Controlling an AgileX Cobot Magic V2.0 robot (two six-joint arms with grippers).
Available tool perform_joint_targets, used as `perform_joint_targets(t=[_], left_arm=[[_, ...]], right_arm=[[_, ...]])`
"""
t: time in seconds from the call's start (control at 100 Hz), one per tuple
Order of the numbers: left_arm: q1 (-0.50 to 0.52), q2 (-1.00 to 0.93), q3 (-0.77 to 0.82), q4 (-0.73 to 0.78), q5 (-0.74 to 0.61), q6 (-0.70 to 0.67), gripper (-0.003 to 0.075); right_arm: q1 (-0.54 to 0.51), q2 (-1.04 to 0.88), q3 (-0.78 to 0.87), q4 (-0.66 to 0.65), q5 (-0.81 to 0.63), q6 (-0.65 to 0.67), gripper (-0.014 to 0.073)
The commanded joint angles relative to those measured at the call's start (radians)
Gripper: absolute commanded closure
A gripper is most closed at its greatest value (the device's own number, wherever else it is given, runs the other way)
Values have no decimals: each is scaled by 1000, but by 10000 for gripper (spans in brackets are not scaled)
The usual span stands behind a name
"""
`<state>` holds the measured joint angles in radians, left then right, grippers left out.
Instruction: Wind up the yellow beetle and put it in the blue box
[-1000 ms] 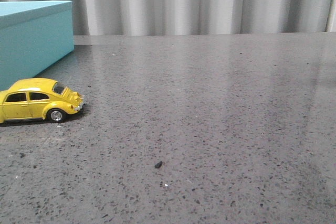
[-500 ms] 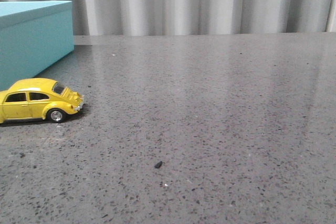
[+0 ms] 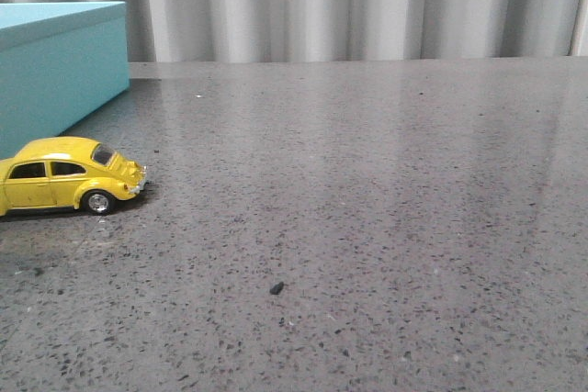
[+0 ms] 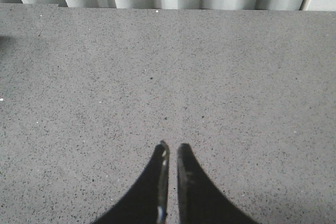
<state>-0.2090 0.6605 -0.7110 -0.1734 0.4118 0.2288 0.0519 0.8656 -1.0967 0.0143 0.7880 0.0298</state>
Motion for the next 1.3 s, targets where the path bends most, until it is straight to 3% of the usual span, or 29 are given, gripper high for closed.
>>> perform_joint_targets(t=[0.0, 0.12, 0.38, 0.69, 0.85, 1.29], left_arm=[[-47, 50, -65, -14, -60, 32, 258], [-107, 124, -136, -14, -5, 120, 260], [-213, 318, -355, -14, 268, 413, 260], [-260, 546, -551, -6, 639, 530, 260], [-260, 630, -561, -5, 662, 627, 260], [-330, 770, -561, 113, 695, 629, 260]], right_arm=[[-1, -26, -11, -2, -67, -5, 635], [-1, -33, -3, -2, -61, -5, 635], [-1, -33, -3, -2, -51, -5, 635], [-1, -33, -3, -2, -51, -5, 635], [-1, -33, -3, -2, -51, -5, 635], [-1, -33, -3, -2, -51, -5, 635]])
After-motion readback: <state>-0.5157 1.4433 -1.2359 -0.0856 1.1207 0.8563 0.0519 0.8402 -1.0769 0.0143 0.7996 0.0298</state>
